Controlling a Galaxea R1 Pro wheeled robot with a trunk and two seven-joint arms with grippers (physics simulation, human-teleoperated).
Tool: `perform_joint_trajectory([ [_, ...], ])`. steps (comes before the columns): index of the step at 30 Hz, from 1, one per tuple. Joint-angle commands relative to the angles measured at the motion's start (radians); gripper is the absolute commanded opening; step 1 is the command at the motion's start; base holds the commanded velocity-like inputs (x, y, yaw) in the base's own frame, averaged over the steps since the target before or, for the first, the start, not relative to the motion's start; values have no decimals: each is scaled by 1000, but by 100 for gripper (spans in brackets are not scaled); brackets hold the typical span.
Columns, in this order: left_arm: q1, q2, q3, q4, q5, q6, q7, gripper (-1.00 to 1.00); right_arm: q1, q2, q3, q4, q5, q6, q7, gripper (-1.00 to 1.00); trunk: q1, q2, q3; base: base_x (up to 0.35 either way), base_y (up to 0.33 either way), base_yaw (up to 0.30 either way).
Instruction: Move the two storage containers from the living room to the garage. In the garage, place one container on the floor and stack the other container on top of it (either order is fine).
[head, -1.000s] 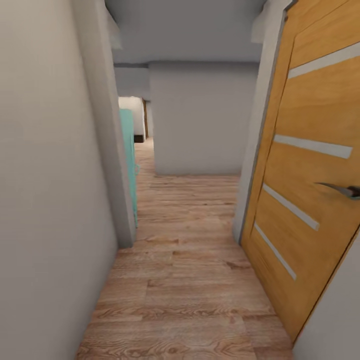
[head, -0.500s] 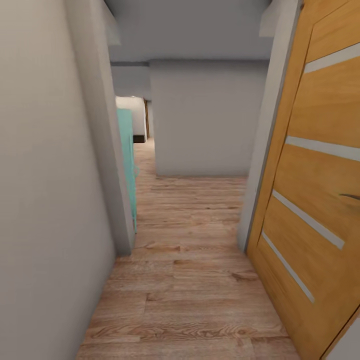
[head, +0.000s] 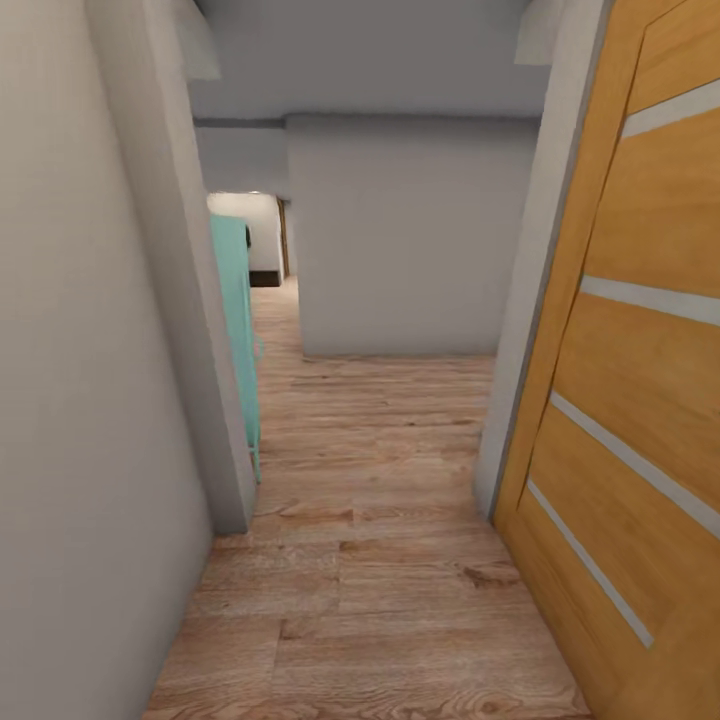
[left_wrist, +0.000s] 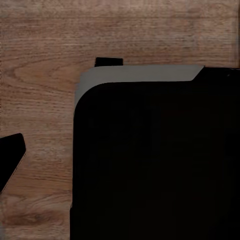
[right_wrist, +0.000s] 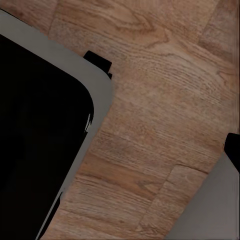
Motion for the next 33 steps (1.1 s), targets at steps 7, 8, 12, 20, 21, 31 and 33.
perform_joint_trajectory([
  [7, 0, 0, 2, 0, 4, -3, 0, 100, -1, 0, 7, 3, -11, -6, 5, 100, 1, 0, -1, 322, 0, -6],
  [8, 0, 0, 2, 0, 4, -3, 0, 100, -1, 0, 7, 3, -11, -6, 5, 100, 1, 0, -1, 323, 0, -1],
  [12, 0, -2, 2, 0, 4, -3, 0, 100, -1, 1, 7, 3, -12, -4, 6, 100, 1, 0, -1, 323, 0, 1],
  [20, 0, -3, 0, 0, 3, -3, 0, 100, -1, 0, 7, 3, -11, -7, 5, 100, 1, 0, -4, 323, 0, 89],
  [21, 0, -3, 0, 0, 3, -3, 0, 100, -1, 0, 7, 3, -11, -7, 5, 100, 1, 0, -4, 323, 0, 23],
  [31, 0, -4, 0, 11, 2, -8, -2, 100, -1, 1, 6, 3, -14, -7, 5, 100, 1, 0, -4, 322, 0, 4],
  [33, 0, -4, 0, 12, 2, -8, -3, 100, -1, 1, 6, 3, -13, -8, 5, 100, 1, 0, -4, 322, 0, 0],
])
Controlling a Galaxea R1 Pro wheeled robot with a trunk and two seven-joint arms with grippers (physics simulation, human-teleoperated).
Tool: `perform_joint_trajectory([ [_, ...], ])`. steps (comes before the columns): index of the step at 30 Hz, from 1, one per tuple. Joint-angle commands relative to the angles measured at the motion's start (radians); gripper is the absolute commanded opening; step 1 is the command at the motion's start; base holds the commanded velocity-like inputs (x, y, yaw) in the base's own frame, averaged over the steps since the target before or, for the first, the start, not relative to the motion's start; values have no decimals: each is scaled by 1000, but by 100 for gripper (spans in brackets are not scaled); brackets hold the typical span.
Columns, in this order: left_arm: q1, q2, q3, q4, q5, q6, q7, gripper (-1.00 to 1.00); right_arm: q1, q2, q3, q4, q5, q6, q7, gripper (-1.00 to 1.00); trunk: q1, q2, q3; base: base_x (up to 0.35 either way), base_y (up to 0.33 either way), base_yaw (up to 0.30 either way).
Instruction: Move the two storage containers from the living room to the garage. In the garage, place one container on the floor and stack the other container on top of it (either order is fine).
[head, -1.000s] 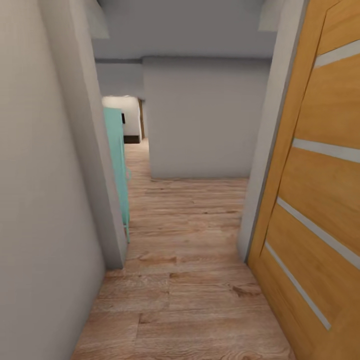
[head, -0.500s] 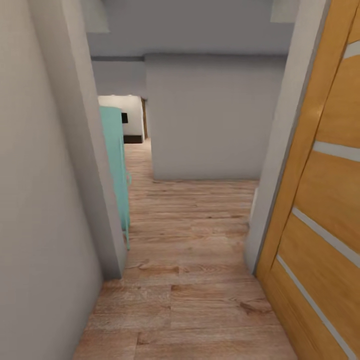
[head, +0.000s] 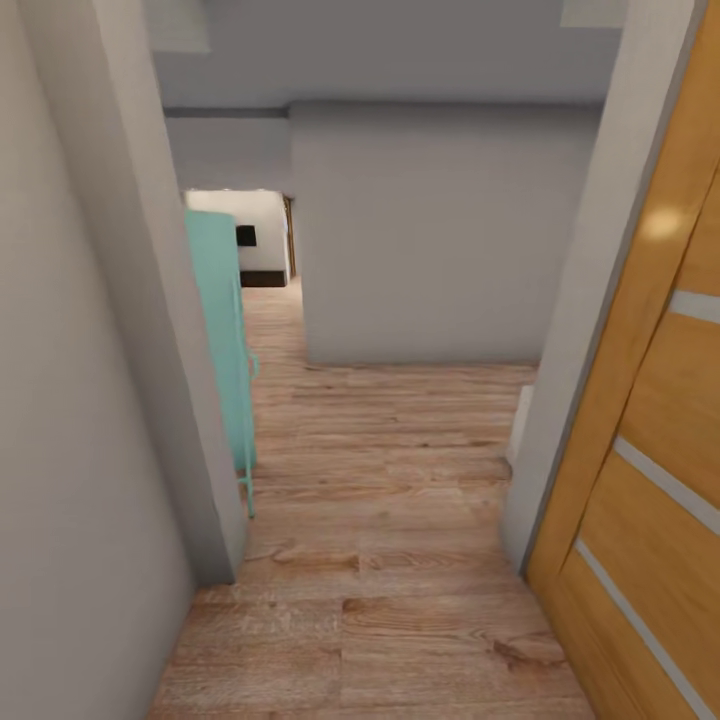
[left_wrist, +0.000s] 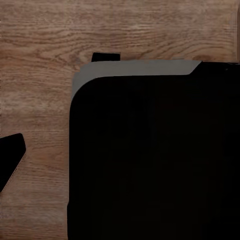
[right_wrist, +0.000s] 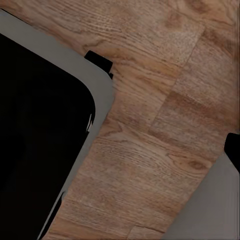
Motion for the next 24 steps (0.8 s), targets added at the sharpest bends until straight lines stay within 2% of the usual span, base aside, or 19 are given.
perform_joint_trajectory([
  [1, 0, 0, 1, 0, 4, -3, 0, 100, -1, 0, 7, 3, -10, -6, 5, 100, 1, 0, -1, 322, 0, 0],
  [8, 0, 1, 1, 1, 4, -3, -1, 100, -1, 1, 10, 3, -10, -5, 5, 100, 1, 0, -1, 322, 0, 0],
  [11, 0, 1, 1, 1, 4, -3, -1, 100, -1, 16, 12, -3, -10, -5, 5, 100, 1, 0, -1, 322, 0, 0],
  [13, 0, 0, 1, 1, 4, -3, -1, 100, -1, 44, 12, -16, -10, -6, 5, 100, 1, 0, -1, 322, 0, 0],
  [14, 0, 0, 1, 1, 4, -3, -1, 100, -1, 77, 11, -23, -11, -5, 6, 100, 1, 0, -1, 322, 0, 0],
  [15, 0, 0, 1, 1, 4, -3, -1, 100, -1, 96, 11, -26, -11, -5, 6, 100, 1, 0, -1, 322, 0, 0],
  [18, 0, 1, 2, 1, 4, -3, -1, 100, -1, 122, 11, -30, -11, -5, 6, 100, 1, 0, -1, 322, 0, 0],
  [24, 0, 1, 2, 1, 4, -3, -1, 100, -1, 115, 10, -31, -9, -4, 6, 100, 1, 0, -1, 322, 0, 0],
])
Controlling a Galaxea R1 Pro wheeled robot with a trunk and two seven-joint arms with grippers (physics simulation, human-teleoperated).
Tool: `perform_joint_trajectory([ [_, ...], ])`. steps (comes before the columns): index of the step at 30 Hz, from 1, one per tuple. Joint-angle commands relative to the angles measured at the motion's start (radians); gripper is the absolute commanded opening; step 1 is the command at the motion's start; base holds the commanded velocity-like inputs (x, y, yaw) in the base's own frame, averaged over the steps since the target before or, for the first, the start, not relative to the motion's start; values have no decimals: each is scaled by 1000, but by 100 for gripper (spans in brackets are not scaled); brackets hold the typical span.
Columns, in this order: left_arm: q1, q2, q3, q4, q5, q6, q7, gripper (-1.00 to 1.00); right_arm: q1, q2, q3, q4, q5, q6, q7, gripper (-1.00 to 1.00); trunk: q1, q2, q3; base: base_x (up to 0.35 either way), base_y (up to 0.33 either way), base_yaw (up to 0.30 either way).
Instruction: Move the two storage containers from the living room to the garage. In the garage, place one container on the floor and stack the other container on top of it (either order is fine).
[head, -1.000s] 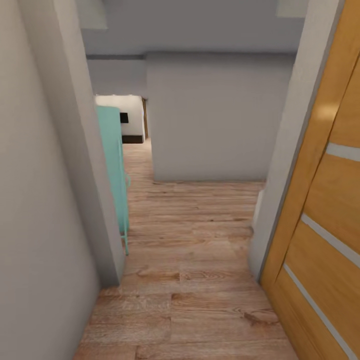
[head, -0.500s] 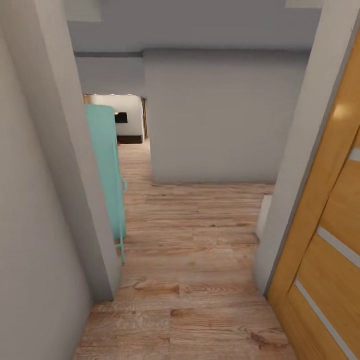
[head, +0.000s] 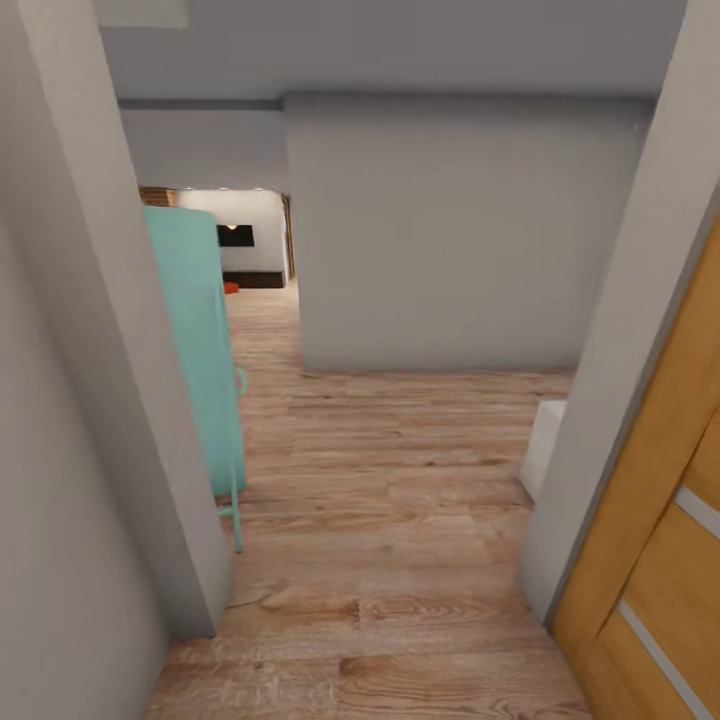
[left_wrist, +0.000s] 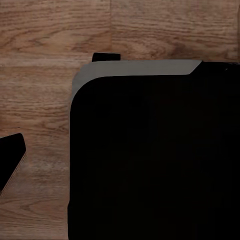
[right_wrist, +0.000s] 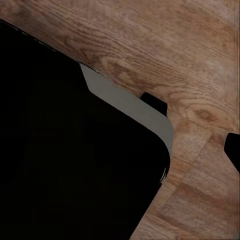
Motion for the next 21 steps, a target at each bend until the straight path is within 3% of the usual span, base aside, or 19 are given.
perform_joint_trajectory([
  [1, 0, 0, 1, 0, 4, -3, 0, 100, -1, -1, 7, 0, -10, -3, 5, 100, 1, 0, -1, 322, 0, 0],
  [21, 0, -2, 1, 0, 4, -3, 0, 100, -1, 6, 8, 0, -11, -4, 4, 100, 1, 0, -1, 322, 0, 0],
])
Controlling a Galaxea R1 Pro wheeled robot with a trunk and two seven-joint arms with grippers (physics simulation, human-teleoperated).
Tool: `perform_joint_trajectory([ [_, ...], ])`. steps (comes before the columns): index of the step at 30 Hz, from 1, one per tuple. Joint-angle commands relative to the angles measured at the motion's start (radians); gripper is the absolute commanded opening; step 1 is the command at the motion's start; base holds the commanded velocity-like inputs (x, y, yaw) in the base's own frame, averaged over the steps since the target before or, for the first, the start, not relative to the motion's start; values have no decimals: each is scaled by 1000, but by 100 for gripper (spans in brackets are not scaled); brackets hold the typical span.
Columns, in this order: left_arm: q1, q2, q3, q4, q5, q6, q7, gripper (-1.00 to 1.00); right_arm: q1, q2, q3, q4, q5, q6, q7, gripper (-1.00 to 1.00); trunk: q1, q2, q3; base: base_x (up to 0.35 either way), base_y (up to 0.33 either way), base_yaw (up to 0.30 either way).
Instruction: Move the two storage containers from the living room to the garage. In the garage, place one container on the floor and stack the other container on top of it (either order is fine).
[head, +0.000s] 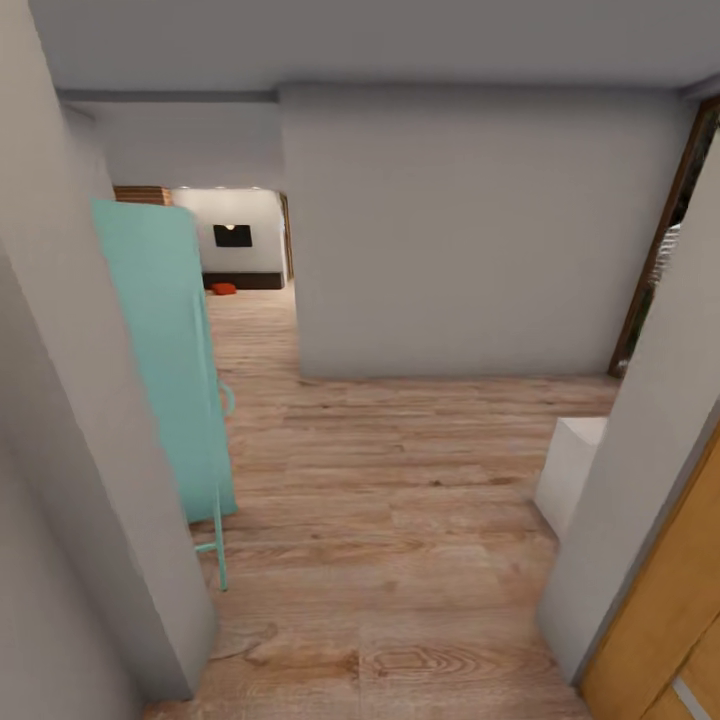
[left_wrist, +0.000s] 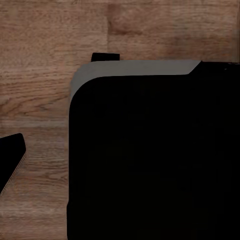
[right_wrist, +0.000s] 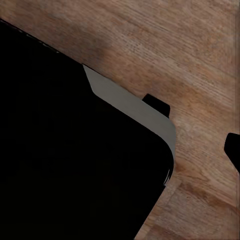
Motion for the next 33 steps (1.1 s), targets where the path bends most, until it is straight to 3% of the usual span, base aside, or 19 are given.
perform_joint_trajectory([
  [1, 0, 0, 1, 0, 4, -3, 0, 100, -1, 0, 7, 1, -11, -3, 4, 100, 1, 0, -1, 322, 0, 0],
  [22, 0, 0, 1, 1, 4, -1, 0, 100, -1, -3, 7, 1, -6, -3, 5, 100, 1, 0, -1, 322, 0, -3],
  [33, 0, 0, 1, 1, 4, -2, 0, 100, -1, -6, 5, 1, -13, -3, 5, 100, 1, 0, -1, 322, 0, -185],
])
